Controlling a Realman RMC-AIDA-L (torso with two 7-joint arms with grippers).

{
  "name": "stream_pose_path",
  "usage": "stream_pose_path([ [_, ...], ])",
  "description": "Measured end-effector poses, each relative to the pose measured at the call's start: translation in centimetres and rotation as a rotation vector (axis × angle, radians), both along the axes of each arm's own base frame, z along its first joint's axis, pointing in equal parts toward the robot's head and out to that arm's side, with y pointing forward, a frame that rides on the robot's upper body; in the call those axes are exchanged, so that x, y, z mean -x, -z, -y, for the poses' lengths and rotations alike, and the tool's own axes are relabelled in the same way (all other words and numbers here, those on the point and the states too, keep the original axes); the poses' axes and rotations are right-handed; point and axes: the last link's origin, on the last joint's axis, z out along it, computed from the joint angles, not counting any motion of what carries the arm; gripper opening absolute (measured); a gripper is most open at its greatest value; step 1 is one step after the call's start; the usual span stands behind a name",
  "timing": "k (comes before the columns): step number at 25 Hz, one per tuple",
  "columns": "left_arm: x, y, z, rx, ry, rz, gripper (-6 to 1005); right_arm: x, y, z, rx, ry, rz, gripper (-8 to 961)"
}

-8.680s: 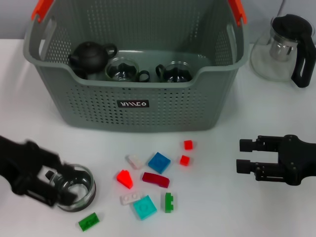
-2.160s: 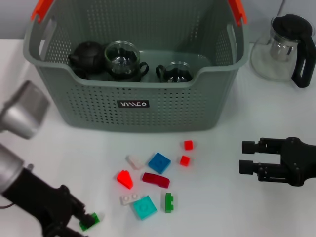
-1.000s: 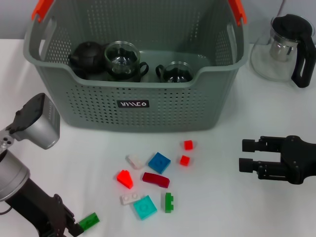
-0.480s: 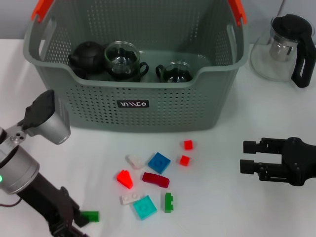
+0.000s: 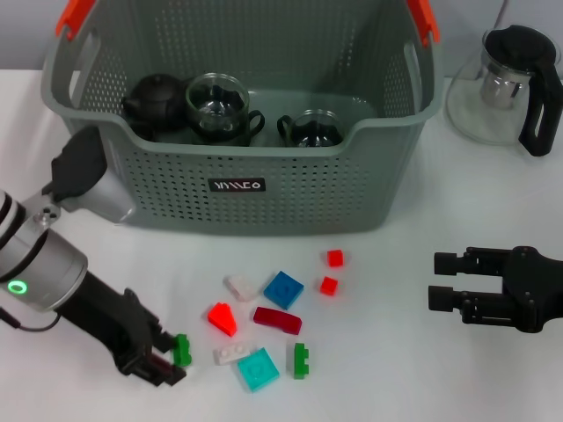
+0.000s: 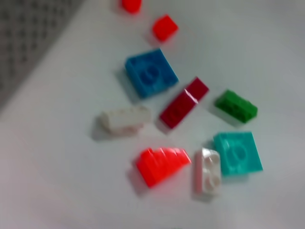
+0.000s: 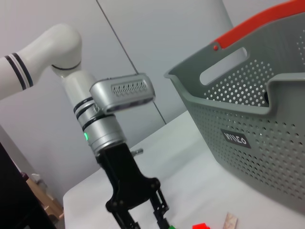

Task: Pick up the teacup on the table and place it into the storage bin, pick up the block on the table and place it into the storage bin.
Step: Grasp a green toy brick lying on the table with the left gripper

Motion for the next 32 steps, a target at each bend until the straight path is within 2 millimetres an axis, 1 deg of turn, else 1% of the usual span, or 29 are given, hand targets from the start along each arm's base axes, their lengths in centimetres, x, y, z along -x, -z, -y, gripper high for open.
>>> stream_pose_path([
  [3, -0.2, -0.4, -0.2, -0.022, 0.016, 0.017, 502, 0.0, 0.0, 0.0, 0.001, 0.0, 0.0, 700],
  [8, 0.0, -1.1, 0.2, -0.057, 0.084, 0.054, 503, 0.0, 0.0, 0.0, 0.001, -0.001, 0.0, 701],
  [13, 0.3, -0.8, 0.5, -0.101, 0.148, 0.08, 506, 0.1, 0.0, -0.1, 0.0, -0.003, 0.0, 701],
  [19, 0.9, -0.5, 0.9, -0.122, 0.154, 0.089, 510, 0.2, 0.0, -0.2, 0.004, 0.003, -0.002, 701],
  [26, 0.6, -1.0, 1.2, -0.136, 0.156, 0.123, 515, 0.2, -0.1, -0.2, 0.002, 0.004, -0.003, 700],
  [32, 0.6, -1.1, 1.8, -0.142, 0.202, 0.144, 520, 0.2, -0.1, -0.3, -0.002, 0.004, -0.005, 700],
])
